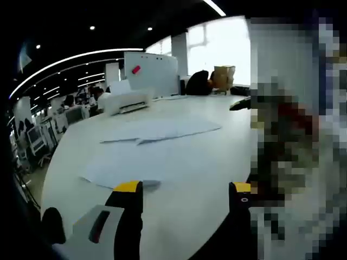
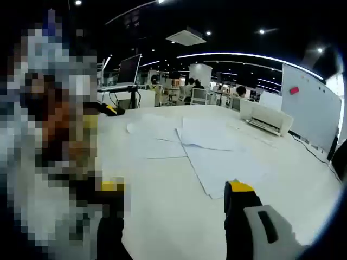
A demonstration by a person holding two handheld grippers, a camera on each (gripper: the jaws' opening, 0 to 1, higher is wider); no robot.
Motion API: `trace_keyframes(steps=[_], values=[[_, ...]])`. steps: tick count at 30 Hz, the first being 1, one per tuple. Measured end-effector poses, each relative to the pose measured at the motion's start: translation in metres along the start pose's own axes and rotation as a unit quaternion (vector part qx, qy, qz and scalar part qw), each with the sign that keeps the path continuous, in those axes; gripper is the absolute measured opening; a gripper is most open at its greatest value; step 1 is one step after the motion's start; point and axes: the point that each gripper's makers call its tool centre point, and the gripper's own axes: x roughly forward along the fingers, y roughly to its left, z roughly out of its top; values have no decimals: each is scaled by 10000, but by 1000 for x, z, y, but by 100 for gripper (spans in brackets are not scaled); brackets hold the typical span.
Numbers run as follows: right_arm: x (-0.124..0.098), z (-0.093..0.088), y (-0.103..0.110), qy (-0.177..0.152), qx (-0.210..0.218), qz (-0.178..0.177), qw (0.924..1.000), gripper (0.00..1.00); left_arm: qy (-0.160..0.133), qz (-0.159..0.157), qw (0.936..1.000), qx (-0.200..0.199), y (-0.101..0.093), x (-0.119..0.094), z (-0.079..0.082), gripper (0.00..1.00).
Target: Organize the stack of printing papers by aligning and flattening the scattered papers on the table
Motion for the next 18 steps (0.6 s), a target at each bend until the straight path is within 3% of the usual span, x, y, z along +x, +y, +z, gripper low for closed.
trace_keyframes(steps=[18], values=[[1,2,2,39,-48,24,10000,70,8,-29,10000,5,-1,2,1,67]])
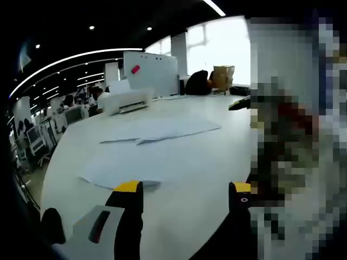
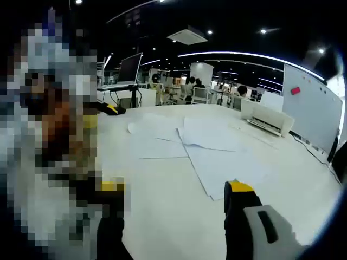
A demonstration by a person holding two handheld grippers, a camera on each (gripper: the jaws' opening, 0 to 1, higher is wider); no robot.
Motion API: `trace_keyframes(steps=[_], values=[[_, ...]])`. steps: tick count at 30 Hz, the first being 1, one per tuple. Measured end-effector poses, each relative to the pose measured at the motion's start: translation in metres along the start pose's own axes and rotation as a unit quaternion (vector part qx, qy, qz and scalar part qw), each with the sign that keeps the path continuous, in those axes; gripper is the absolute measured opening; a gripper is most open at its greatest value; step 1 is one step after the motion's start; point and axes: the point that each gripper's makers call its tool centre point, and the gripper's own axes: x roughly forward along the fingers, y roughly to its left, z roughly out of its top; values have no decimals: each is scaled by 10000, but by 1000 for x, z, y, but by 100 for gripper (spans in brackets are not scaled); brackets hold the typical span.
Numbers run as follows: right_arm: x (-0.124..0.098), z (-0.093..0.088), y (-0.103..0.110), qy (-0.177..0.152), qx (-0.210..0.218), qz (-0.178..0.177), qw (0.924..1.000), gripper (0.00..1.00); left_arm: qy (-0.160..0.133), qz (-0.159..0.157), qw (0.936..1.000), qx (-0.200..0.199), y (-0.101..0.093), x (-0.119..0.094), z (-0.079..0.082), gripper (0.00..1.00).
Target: Organize the stack of printing papers by aligning and flattening the scattered papers on the table
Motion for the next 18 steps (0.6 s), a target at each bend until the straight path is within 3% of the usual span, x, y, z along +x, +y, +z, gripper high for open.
trace_keyframes(steps=[18], values=[[-1,0,1,-5,-10,-7,10000,70,3,-2,10000,39,-1,0,2,66]])
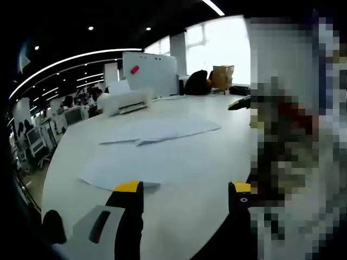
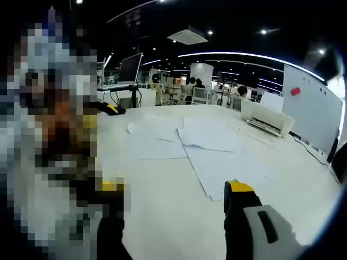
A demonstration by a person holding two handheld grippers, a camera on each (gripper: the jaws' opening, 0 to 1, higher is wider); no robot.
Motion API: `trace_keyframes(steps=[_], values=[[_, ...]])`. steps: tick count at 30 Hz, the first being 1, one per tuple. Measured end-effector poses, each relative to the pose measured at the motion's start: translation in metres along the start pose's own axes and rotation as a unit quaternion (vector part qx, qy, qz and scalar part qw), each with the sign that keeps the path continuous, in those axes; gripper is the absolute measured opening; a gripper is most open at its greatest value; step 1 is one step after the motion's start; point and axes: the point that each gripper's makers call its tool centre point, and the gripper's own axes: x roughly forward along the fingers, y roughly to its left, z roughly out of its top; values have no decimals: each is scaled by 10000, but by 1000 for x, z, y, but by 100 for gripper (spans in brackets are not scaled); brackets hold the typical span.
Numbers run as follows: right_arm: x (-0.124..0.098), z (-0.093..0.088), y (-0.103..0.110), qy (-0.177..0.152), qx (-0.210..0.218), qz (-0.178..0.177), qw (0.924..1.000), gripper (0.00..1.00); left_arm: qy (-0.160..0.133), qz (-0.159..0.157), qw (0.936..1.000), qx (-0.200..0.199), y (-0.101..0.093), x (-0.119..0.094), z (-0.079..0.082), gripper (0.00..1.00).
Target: Organize the stack of printing papers by aligning and flattening the scattered papers on the table
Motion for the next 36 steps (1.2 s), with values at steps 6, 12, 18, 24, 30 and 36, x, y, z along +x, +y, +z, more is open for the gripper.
trace_keyframes(steps=[6,12,18,24,30,36], values=[[-1,1,0,-20,-5,-1,10000,70,3,10,10000,11,-1,0,0,66],[-2,1,1,-25,-8,-10,10000,70,15,21,10000,20,-2,0,0,65],[-3,1,0,-33,-2,-21,10000,70,27,17,10000,30,-2,0,1,65],[-3,2,-2,-53,-6,-37,10000,70,34,43,10000,27,1,-1,2,65],[-1,7,-2,-80,-28,-51,10000,69,-15,56,10000,53,4,-2,7,65],[6,15,-8,-111,-24,-83,9999,69,-49,44,9999,117,5,-2,15,65]])
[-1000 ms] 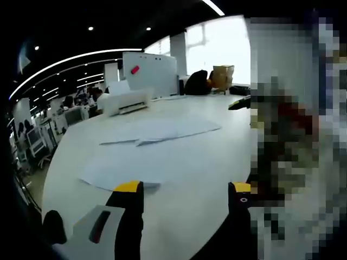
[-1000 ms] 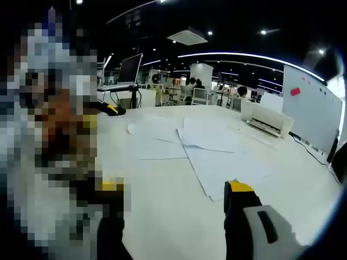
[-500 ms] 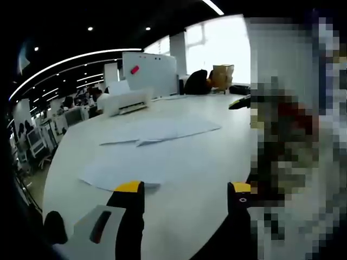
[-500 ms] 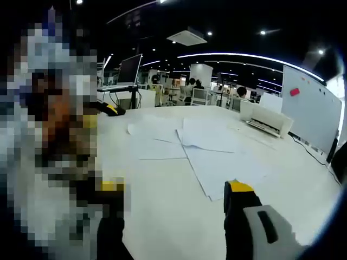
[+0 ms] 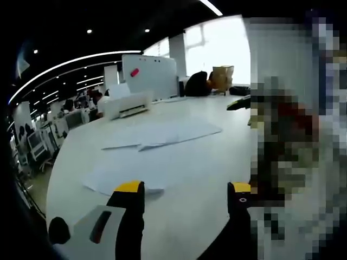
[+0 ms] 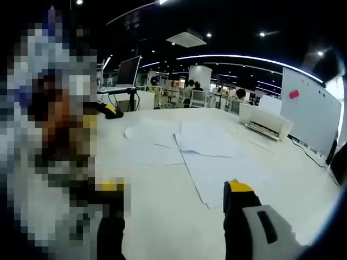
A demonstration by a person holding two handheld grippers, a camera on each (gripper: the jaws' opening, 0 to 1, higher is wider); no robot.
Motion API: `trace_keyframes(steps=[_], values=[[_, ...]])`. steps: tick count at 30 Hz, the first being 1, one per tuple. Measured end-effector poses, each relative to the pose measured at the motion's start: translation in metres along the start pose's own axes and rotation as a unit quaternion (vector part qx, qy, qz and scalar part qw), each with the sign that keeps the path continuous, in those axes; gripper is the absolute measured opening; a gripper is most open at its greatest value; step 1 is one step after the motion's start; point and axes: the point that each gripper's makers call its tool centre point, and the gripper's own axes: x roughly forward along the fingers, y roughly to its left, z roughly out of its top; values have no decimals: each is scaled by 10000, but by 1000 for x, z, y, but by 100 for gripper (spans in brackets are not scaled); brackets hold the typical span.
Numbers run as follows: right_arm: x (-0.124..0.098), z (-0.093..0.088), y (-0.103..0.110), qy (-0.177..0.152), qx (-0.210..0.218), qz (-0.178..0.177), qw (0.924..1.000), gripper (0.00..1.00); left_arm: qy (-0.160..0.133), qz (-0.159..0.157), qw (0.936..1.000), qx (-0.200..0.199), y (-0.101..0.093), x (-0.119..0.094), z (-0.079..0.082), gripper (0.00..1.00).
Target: Organize the stack of printing papers by aligning and flattening the scattered papers on the table
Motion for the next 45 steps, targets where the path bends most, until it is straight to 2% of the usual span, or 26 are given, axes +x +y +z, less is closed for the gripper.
trace_keyframes(steps=[9,11,22,32,37,41,45], values=[[22,26,-4,-204,-27,-52,9998,69,-55,-33,10000,36,6,1,10,65],[28,30,-3,-262,39,31,9996,68,-51,-35,10000,55,7,2,11,65],[55,40,-12,-136,107,41,9998,68,-69,-41,9999,61,17,3,19,65],[103,58,-37,-54,175,-14,9998,68,-204,-141,9997,41,14,-5,18,64],[128,77,-51,-88,198,-122,9997,69,-147,-32,9999,3,20,-15,11,64],[155,99,-52,-169,174,-50,9997,69,-61,41,10000,-10,24,-19,6,64],[182,114,-58,-164,164,-97,9997,70,-59,78,10000,-12,27,-25,6,64]])
